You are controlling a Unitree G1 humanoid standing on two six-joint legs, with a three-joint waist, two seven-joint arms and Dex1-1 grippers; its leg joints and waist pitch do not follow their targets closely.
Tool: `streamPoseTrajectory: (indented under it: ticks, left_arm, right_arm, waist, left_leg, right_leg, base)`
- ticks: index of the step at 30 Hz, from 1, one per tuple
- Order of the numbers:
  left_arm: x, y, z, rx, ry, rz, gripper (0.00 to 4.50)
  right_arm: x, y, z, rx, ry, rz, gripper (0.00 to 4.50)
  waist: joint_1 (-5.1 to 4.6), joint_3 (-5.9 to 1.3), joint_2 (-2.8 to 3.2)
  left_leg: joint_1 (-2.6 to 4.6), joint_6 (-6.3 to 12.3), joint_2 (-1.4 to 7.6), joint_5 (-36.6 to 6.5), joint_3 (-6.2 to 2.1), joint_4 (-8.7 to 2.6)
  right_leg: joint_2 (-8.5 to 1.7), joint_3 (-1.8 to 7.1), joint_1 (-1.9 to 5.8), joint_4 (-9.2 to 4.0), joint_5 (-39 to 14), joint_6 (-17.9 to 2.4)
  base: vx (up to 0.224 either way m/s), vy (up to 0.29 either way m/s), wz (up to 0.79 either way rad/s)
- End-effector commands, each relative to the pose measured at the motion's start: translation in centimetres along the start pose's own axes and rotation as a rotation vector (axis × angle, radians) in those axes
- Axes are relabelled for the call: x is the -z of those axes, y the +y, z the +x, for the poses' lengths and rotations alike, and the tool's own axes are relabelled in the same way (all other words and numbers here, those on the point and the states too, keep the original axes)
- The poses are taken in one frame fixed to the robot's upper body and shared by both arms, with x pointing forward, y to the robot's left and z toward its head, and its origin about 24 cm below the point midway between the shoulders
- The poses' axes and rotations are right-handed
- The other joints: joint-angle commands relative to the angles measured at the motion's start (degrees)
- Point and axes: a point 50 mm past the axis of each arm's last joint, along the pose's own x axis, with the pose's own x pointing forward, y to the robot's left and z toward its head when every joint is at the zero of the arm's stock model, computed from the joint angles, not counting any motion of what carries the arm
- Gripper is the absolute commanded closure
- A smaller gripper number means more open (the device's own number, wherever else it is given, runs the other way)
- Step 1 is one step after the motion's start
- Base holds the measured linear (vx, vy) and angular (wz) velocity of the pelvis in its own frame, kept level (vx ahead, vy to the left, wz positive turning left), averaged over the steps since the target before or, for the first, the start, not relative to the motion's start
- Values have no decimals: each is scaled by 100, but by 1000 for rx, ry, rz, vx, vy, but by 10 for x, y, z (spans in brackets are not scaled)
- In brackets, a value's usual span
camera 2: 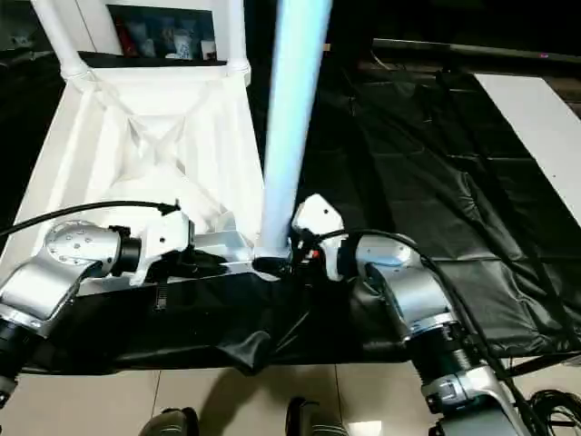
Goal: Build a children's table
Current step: Rotate leg to tighten
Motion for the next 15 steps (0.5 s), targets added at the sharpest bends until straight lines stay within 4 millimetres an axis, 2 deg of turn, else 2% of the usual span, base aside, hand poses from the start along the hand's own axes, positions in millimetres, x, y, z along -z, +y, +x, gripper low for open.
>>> streamPoseTrajectory:
  ticks: [1,5,8,10,11,12,13,15]
  left_arm:
    - [21,-15,9,82,88,-57,450]
    - [23,-13,11,53,98,-87,450]
    - [24,-11,17,5,97,-125,450]
    - [24,-9,22,-33,93,-154,450]
    - [24,-7,26,-59,93,-168,450]
    - [24,-6,28,-72,94,-174,450]
    - [23,-5,30,-84,95,-180,450]
    - [21,2,41,-154,102,-198,450]
  right_arm:
    - [-3,-5,-2,23,-4,-14,165]
    - [0,-4,0,40,-17,2,177]
    - [7,-5,2,123,-14,40,178]
    - [12,-5,3,179,-14,70,178]
    - [15,-4,5,210,-15,91,178]
    - [17,-3,5,229,-15,101,178]
    - [18,-3,6,247,-15,111,178]
    - [24,-1,13,364,-18,167,178]
  waist:
    - [7,-418,53]
    - [3,-401,55]
    - [3,-368,49]
    - [4,-344,43]
    - [-6,-328,35]
    - [-6,-328,35]
    - [-6,-317,29]
    - [-21,-308,34]
  left_leg:
    - [20,194,59,-1242,27,-377]
    - [22,189,61,-1281,24,-385]
    - [35,153,56,-1451,24,-396]
    - [72,113,39,-1635,21,-394]
    - [47,106,33,-1690,-5,-413]
    - [47,106,33,-1690,-5,-413]
    - [70,99,18,-1785,-17,-412]
    - [63,85,3,-1832,-38,-424]
  right_leg:
    - [-324,253,399,-438,-1842,-1047]
    - [-326,251,386,-448,-1934,-1030]
    - [-329,251,361,-502,-2315,-924]
    - [-336,251,318,-576,-2929,-719]
    - [-342,236,328,-598,-3223,-595]
    - [-342,236,328,-598,-3223,-595]
    - [-345,219,287,-667,-3650,-390]
    - [-349,198,276,-717,-3932,-236]
  base:
    - [0,0,0]
    - [0,0,0]
    - [0,0,0]
    - [0,0,0]
    - [0,0,0]
    - [0,0,0]
    - [0,0,0]
    - [0,0,0]
